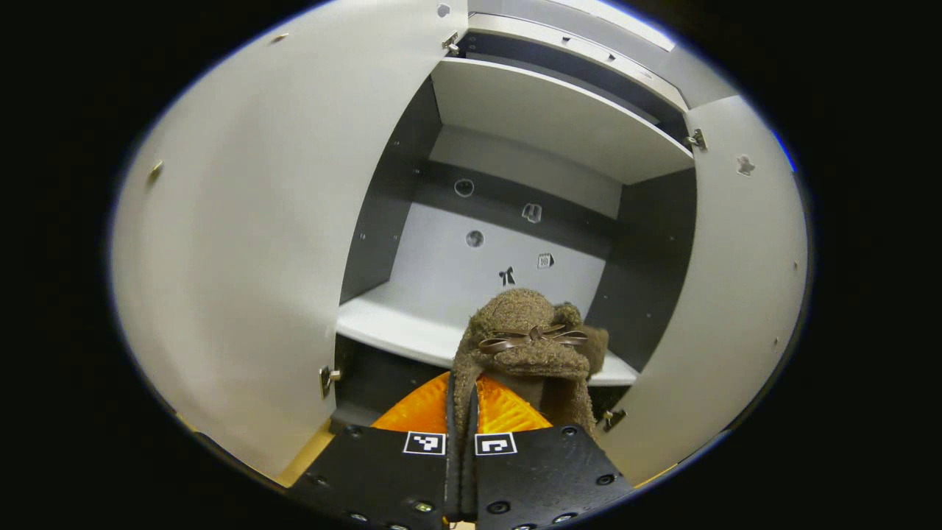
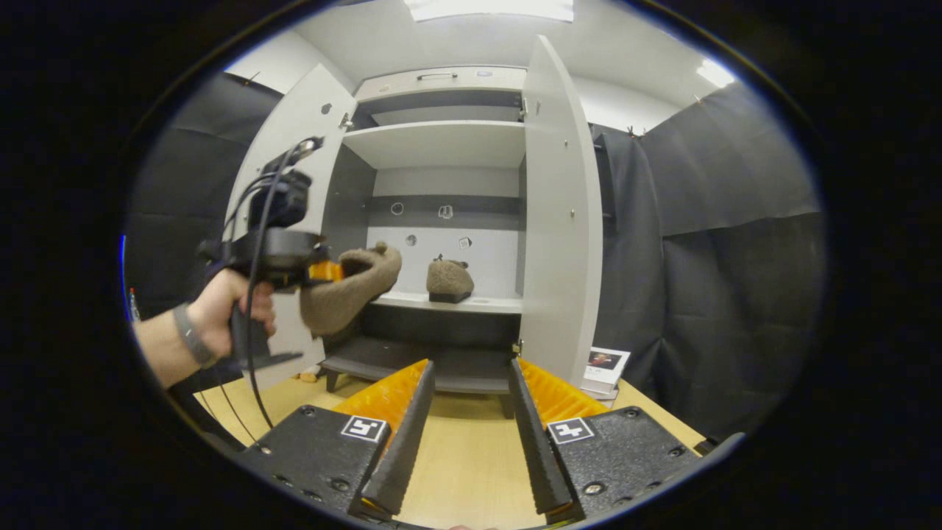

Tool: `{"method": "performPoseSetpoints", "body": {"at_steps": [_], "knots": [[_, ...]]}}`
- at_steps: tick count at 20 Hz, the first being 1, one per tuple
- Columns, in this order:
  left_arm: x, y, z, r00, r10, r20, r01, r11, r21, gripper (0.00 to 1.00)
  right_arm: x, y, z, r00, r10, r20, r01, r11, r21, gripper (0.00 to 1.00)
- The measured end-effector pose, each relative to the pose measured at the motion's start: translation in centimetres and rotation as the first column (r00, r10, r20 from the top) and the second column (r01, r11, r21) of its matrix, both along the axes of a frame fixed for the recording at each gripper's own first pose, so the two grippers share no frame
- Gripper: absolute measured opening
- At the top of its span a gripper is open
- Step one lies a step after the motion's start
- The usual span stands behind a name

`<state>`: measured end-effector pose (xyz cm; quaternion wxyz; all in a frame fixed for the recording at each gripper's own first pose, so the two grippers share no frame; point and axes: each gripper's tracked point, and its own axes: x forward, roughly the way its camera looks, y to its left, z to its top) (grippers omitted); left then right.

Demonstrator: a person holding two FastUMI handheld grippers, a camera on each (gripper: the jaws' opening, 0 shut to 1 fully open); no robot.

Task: Grab one shoe with the right hand and put it into the shoe cabinet, grab the other shoe with the left hand and put it into the shoe cabinet; then close the right door with the right hand and the left door with the left hand.

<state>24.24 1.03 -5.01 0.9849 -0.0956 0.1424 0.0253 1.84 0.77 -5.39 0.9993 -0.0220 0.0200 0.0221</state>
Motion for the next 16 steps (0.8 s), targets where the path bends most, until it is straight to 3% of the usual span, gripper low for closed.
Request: {"method": "performPoseSetpoints", "body": {"at_steps": [1, 2, 5, 6, 7, 11, 12, 13, 14, 16], "knots": [[2.4, 0.3, 0.2, 1.000, 0.009, -0.015, -0.009, 1.000, -0.008, 0.00, 0.0, -0.1, 0.2, 1.000, 0.000, 0.006, 0.000, 1.000, -0.002, 0.66], [4.5, 0.5, 0.0, 0.999, 0.022, -0.047, -0.023, 0.999, -0.023, 0.00, -0.1, -0.1, 0.3, 1.000, -0.001, 0.010, 0.001, 1.000, -0.004, 0.70], [9.5, 1.1, -1.3, 0.990, 0.042, -0.134, -0.043, 0.999, -0.008, 0.00, -0.4, -0.3, 0.3, 1.000, -0.008, 0.012, 0.009, 1.000, -0.011, 0.70], [11.0, 1.3, -2.2, 0.985, 0.051, -0.166, -0.051, 0.999, 0.004, 0.00, -0.4, -0.4, 0.3, 1.000, -0.012, 0.010, 0.012, 1.000, -0.013, 0.66], [11.9, 1.3, -3.3, 0.977, 0.057, -0.204, -0.057, 0.998, 0.009, 0.00, -0.5, -0.5, 0.4, 1.000, -0.017, 0.010, 0.017, 1.000, -0.016, 0.70], [13.7, 0.7, -6.9, 0.939, 0.069, -0.336, -0.079, 0.997, -0.016, 0.00, -0.4, -1.3, 0.5, 0.999, -0.037, 0.012, 0.038, 0.999, -0.026, 0.66], [14.3, 0.6, -6.6, 0.942, 0.071, -0.329, -0.085, 0.996, -0.029, 0.00, -0.4, -1.5, 0.4, 0.999, -0.042, 0.010, 0.042, 0.999, -0.023, 0.66], [14.6, 0.6, -7.0, 0.940, 0.071, -0.335, -0.089, 0.995, -0.039, 0.12, -0.3, -1.6, 0.3, 0.999, -0.046, 0.007, 0.046, 0.999, -0.018, 0.66], [14.6, 0.9, -7.3, 0.933, 0.083, -0.351, -0.100, 0.995, -0.031, 0.00, -0.2, -1.7, 0.2, 0.999, -0.048, 0.006, 0.048, 0.999, -0.011, 0.66], [14.8, 0.6, -7.2, 0.928, 0.074, -0.365, -0.097, 0.994, -0.044, 0.03, -0.2, -1.8, 0.0, 0.999, -0.052, 0.003, 0.052, 0.999, -0.003, 0.70]]}}
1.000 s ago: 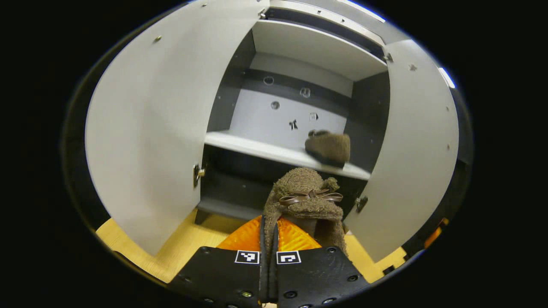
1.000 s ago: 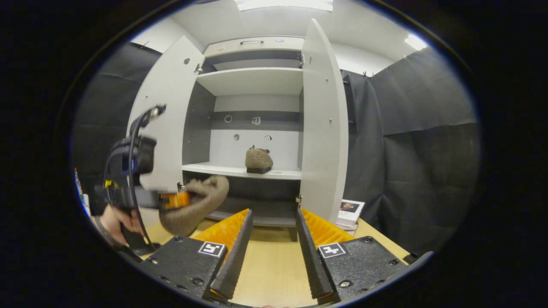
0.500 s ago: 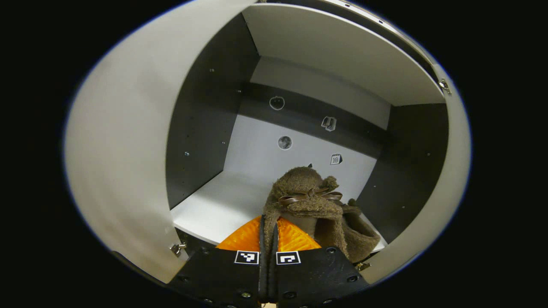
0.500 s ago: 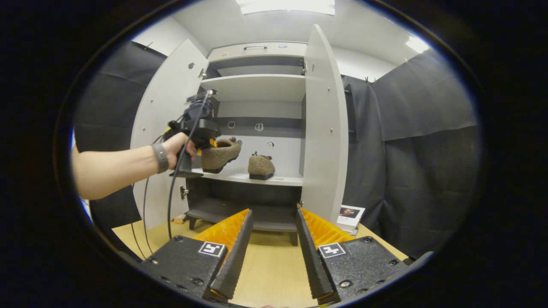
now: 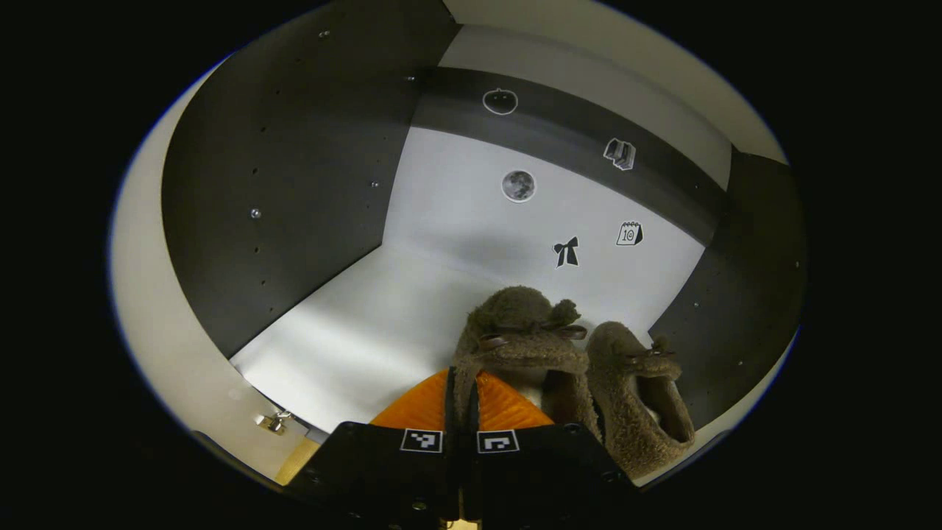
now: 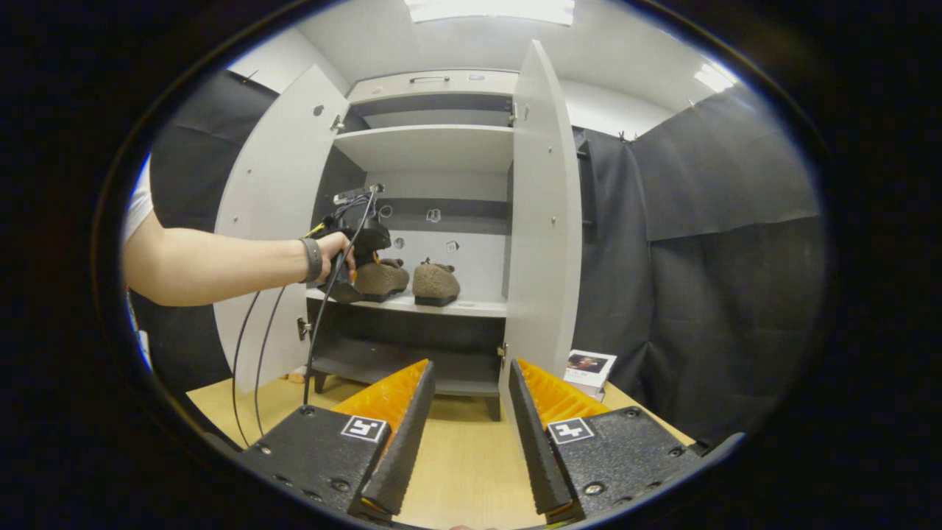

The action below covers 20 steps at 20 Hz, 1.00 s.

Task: Grab one shoe with the right hand and put it into the shoe cabinet, grab the other shoe with the left hand and put it into the shoe cabinet; then close the right door with the right hand and the left door with the left hand.

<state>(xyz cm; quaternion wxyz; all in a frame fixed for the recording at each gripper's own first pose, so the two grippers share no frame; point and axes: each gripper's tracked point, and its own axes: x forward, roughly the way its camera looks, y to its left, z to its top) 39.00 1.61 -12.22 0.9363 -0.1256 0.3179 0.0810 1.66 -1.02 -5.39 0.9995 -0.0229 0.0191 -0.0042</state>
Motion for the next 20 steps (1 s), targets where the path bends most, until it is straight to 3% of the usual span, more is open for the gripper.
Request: {"method": "performPoseSetpoints", "body": {"at_steps": [1, 2, 3, 5, 6, 10, 11, 12, 14, 16, 17, 18, 19, 20], "knots": [[0.0, -0.1, -0.2, 1.000, -0.008, -0.006, 0.008, 1.000, 0.000, 0.05, 0.1, -0.1, -0.1, 1.000, -0.001, -0.001, 0.001, 1.000, 0.003, 0.70], [0.2, -0.1, -0.2, 1.000, -0.016, -0.007, 0.016, 1.000, -0.004, 0.19, 0.1, 0.0, -0.1, 1.000, 0.001, -0.002, -0.001, 1.000, 0.006, 0.70], [0.1, -0.2, -0.1, 1.000, -0.019, -0.012, 0.019, 1.000, -0.016, 0.14, 0.2, 0.1, -0.2, 1.000, 0.003, -0.002, -0.003, 1.000, 0.008, 0.70], [-0.2, -0.3, 0.2, 1.000, -0.021, -0.019, 0.020, 0.999, -0.038, 0.26, 0.3, 0.0, -0.1, 1.000, 0.008, -0.002, -0.008, 1.000, 0.008, 0.70], [-0.4, -0.1, 0.4, 0.999, -0.025, -0.026, 0.024, 0.999, -0.034, 0.29, 0.3, 0.1, -0.1, 1.000, 0.010, 0.000, -0.010, 1.000, 0.009, 0.66], [-2.1, 0.4, 3.4, 0.998, -0.058, 0.004, 0.058, 0.997, 0.053, 0.49, 0.4, 0.4, -0.3, 1.000, 0.024, -0.001, -0.024, 1.000, 0.011, 0.66], [-2.7, -0.1, 4.7, 0.997, -0.071, 0.034, 0.069, 0.996, 0.054, 0.57, 0.5, 0.6, -0.4, 1.000, 0.029, -0.004, -0.029, 1.000, 0.012, 0.70], [-3.5, -0.5, 6.0, 0.995, -0.081, 0.061, 0.078, 0.995, 0.055, 0.77, 0.5, 0.7, -0.5, 0.999, 0.033, -0.009, -0.033, 0.999, 0.012, 0.66], [-5.2, -0.7, 8.9, 0.982, -0.106, 0.156, 0.097, 0.993, 0.064, 0.71, 0.5, 1.0, -0.7, 0.999, 0.041, -0.013, -0.041, 0.999, 0.014, 0.70], [-7.2, -1.3, 11.6, 0.955, -0.150, 0.257, 0.130, 0.987, 0.093, 0.76, 0.4, 1.1, -0.6, 0.999, 0.046, -0.014, -0.046, 0.999, 0.015, 0.70], [-8.6, -1.6, 12.8, 0.940, -0.172, 0.294, 0.146, 0.983, 0.108, 0.63, 0.4, 1.1, -0.5, 0.999, 0.052, -0.014, -0.052, 0.999, 0.017, 0.70], [-9.8, -1.9, 13.8, 0.924, -0.192, 0.330, 0.162, 0.980, 0.118, 0.79, 0.4, 1.3, -0.5, 0.998, 0.055, -0.014, -0.055, 0.998, 0.019, 0.70], [-11.3, -2.3, 14.6, 0.908, -0.211, 0.362, 0.177, 0.976, 0.126, 0.66, 0.5, 1.3, -0.4, 0.998, 0.058, -0.014, -0.058, 0.998, 0.021, 0.70], [-12.6, -2.4, 15.3, 0.892, -0.224, 0.392, 0.181, 0.973, 0.144, 0.81, 0.5, 1.2, -0.2, 0.998, 0.058, -0.012, -0.058, 0.998, 0.022, 0.70]]}}
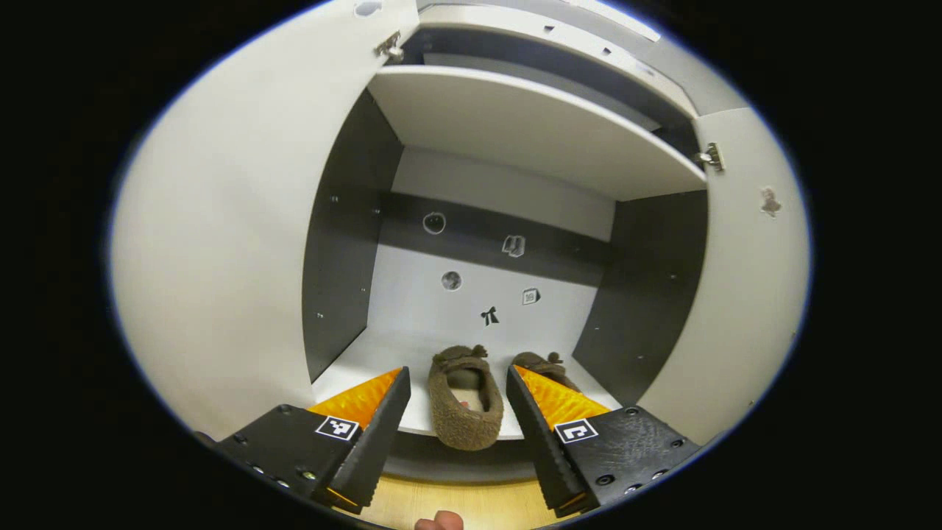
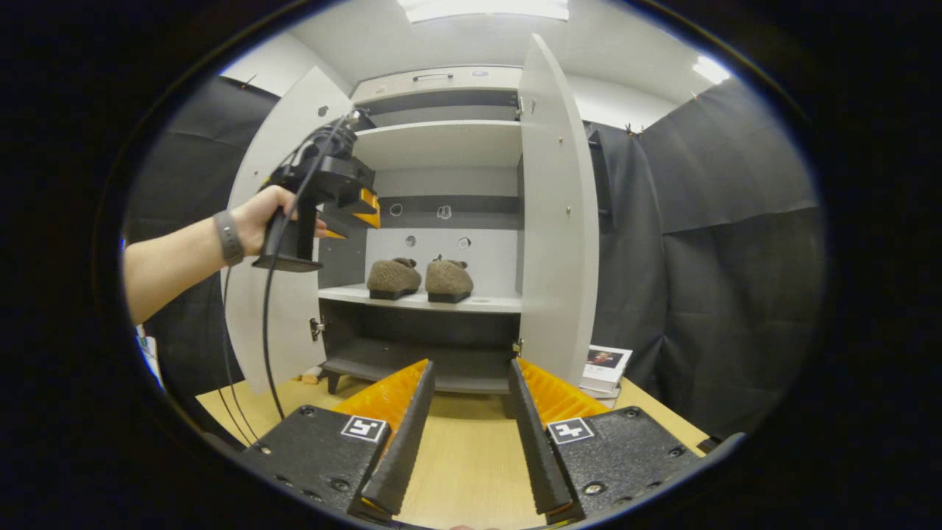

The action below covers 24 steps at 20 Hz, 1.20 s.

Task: Grab one shoe with the right hand and put it into the shoe cabinet, grab the other shoe with the left hand and put it into the shoe cabinet; then close the right door with the right hand and the left door with the left hand.

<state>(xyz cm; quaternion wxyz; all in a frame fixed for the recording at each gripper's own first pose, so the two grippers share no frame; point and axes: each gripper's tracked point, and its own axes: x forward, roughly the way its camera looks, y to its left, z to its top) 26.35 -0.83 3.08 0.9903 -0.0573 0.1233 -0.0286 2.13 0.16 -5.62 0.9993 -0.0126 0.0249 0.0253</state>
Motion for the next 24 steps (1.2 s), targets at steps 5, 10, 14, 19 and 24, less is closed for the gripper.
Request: {"method": "performPoseSetpoints", "body": {"at_steps": [5, 10, 14, 19, 24], "knots": [[-7.5, -0.2, 0.0, 0.993, -0.044, 0.111, 0.038, 0.998, 0.052, 0.86, 0.2, -0.5, 0.0, 1.000, 0.001, -0.006, -0.001, 1.000, 0.016, 0.70], [-14.3, 0.6, -3.1, 0.988, -0.018, 0.152, 0.004, 0.995, 0.095, 0.89, 0.3, -1.0, -1.0, 0.999, -0.008, -0.035, 0.008, 1.000, 0.027, 0.66], [-19.5, 0.7, -7.5, 0.991, 0.008, 0.135, -0.024, 0.993, 0.113, 0.90, -0.1, -0.9, -1.8, 0.999, -0.009, -0.047, 0.011, 0.999, 0.053, 0.70], [-24.3, 0.8, -10.7, 0.991, 0.039, 0.127, -0.056, 0.989, 0.134, 0.89, -0.8, -0.8, -2.6, 0.998, -0.002, -0.061, 0.007, 0.997, 0.081, 0.71], [-24.6, 1.1, -11.4, 0.993, 0.039, 0.108, -0.053, 0.990, 0.127, 0.90, -1.0, -1.6, -1.1, 0.999, -0.022, -0.033, 0.025, 0.996, 0.087, 0.78]]}}
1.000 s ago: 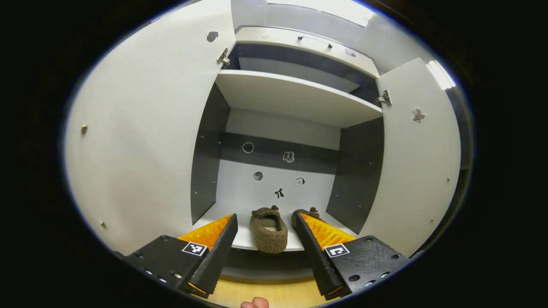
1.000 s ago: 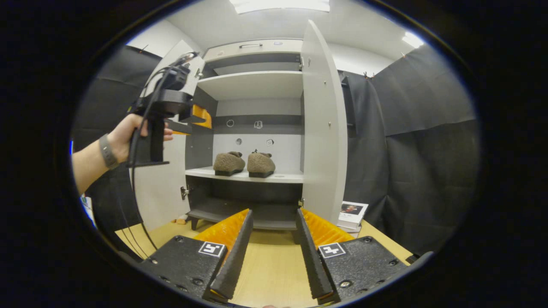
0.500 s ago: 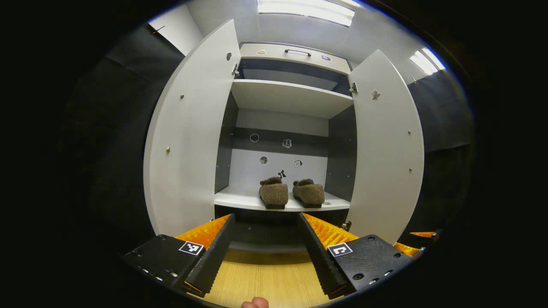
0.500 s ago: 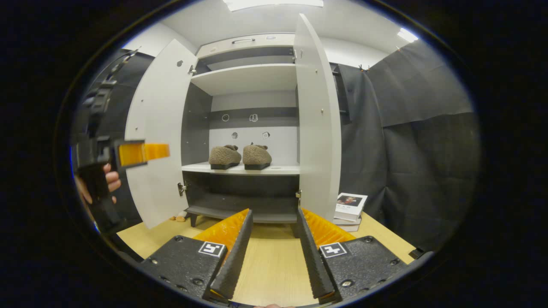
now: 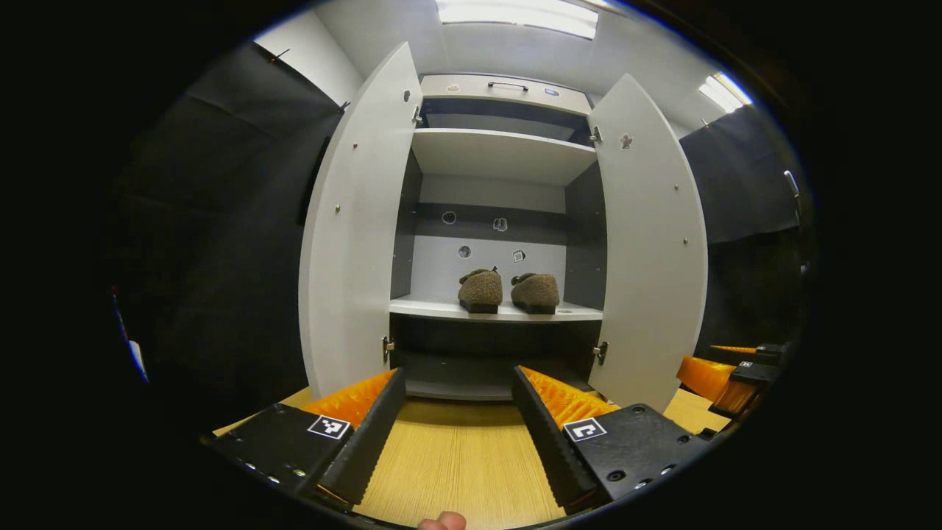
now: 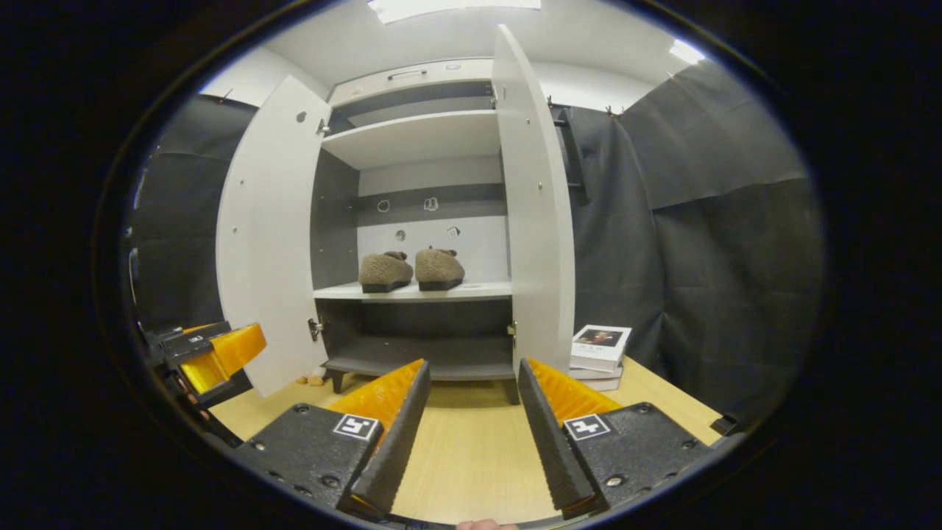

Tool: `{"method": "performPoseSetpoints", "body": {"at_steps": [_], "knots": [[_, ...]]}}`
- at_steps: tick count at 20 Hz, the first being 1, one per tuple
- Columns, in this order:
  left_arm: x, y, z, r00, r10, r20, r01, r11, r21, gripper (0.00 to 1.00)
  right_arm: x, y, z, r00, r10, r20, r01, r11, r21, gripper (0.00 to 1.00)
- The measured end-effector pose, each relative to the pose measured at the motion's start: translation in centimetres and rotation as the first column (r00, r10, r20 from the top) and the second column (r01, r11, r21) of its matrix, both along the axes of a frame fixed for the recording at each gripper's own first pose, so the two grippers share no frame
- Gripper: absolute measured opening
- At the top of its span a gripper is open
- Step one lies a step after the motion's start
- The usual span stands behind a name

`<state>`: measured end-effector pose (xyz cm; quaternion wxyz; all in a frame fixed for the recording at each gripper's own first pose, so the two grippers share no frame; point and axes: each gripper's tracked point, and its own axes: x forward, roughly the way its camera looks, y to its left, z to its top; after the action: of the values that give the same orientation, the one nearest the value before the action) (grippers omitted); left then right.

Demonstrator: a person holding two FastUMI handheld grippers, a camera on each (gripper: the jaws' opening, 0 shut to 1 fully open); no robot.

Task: Grab one shoe with the right hand and put it into the shoe cabinet, grab the other shoe with the left hand and put it into the shoe cabinet; then close the right door with the right hand and the left door with the left hand.

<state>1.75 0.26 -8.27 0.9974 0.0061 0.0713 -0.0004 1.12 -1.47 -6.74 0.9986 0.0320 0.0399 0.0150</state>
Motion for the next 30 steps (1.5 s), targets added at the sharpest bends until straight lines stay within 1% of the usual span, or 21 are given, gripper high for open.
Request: {"method": "performPoseSetpoints", "body": {"at_steps": [4, 5, 6, 8, 11, 13, 15, 18, 20, 23, 27, 30], "knots": [[0.1, 0.0, 0.0, 1.000, 0.004, 0.004, -0.004, 1.000, -0.014, 0.89, -0.1, -2.4, 5.2, 0.996, -0.027, 0.080, 0.026, 1.000, 0.008, 0.84], [0.0, -0.1, -0.1, 1.000, -0.002, 0.002, 0.002, 1.000, -0.016, 0.90, -0.1, -3.0, 6.8, 0.996, -0.017, 0.090, 0.017, 1.000, 0.004, 0.89], [-0.1, -0.3, -0.2, 1.000, -0.010, 0.001, 0.010, 1.000, -0.017, 0.90, 0.0, -3.9, 8.8, 0.994, -0.014, 0.110, 0.014, 1.000, -0.002, 0.89], [-0.1, -0.7, -0.1, 1.000, -0.024, 0.005, 0.024, 0.999, -0.021, 0.89, 0.6, -7.3, 12.5, 0.990, -0.047, 0.132, 0.049, 0.999, -0.014, 0.91], [-0.3, -1.0, 0.0, 0.999, -0.036, 0.008, 0.036, 0.999, -0.016, 0.89, 1.9, -12.0, 17.9, 0.977, -0.104, 0.184, 0.101, 0.995, 0.023, 0.93], [-0.5, -1.2, -0.1, 0.999, -0.041, 0.007, 0.041, 0.999, -0.021, 0.90, 3.2, -14.9, 20.6, 0.970, -0.132, 0.206, 0.131, 0.991, 0.016, 0.93], [-0.3, -1.0, 0.0, 0.999, -0.042, 0.007, 0.042, 0.999, -0.023, 0.90, 5.0, -16.7, 22.6, 0.967, -0.129, 0.219, 0.133, 0.991, -0.001, 0.94], [-0.3, -1.0, 0.0, 0.999, -0.043, 0.004, 0.043, 0.999, -0.020, 0.89, 8.2, -18.5, 23.3, 0.972, -0.128, 0.198, 0.139, 0.990, -0.039, 0.94], [-0.2, -1.1, 0.1, 0.999, -0.043, 0.005, 0.043, 0.999, -0.019, 0.89, 10.4, -18.8, 23.4, 0.976, -0.125, 0.180, 0.132, 0.991, -0.028, 0.94], [-0.1, -1.0, 0.1, 0.999, -0.036, 0.006, 0.036, 0.999, -0.022, 0.90, 12.3, -19.0, 22.8, 0.982, -0.112, 0.155, 0.116, 0.993, -0.012, 0.94], [0.0, -1.0, -0.2, 0.999, -0.032, -0.011, 0.032, 0.999, -0.020, 0.90, 13.1, -18.3, 22.2, 0.985, -0.095, 0.145, 0.099, 0.995, -0.022, 0.93], [0.1, -1.1, -0.3, 0.999, -0.038, -0.017, 0.038, 0.999, -0.016, 0.89, 13.3, -17.3, 22.2, 0.988, -0.068, 0.141, 0.071, 0.997, -0.014, 0.90]]}}
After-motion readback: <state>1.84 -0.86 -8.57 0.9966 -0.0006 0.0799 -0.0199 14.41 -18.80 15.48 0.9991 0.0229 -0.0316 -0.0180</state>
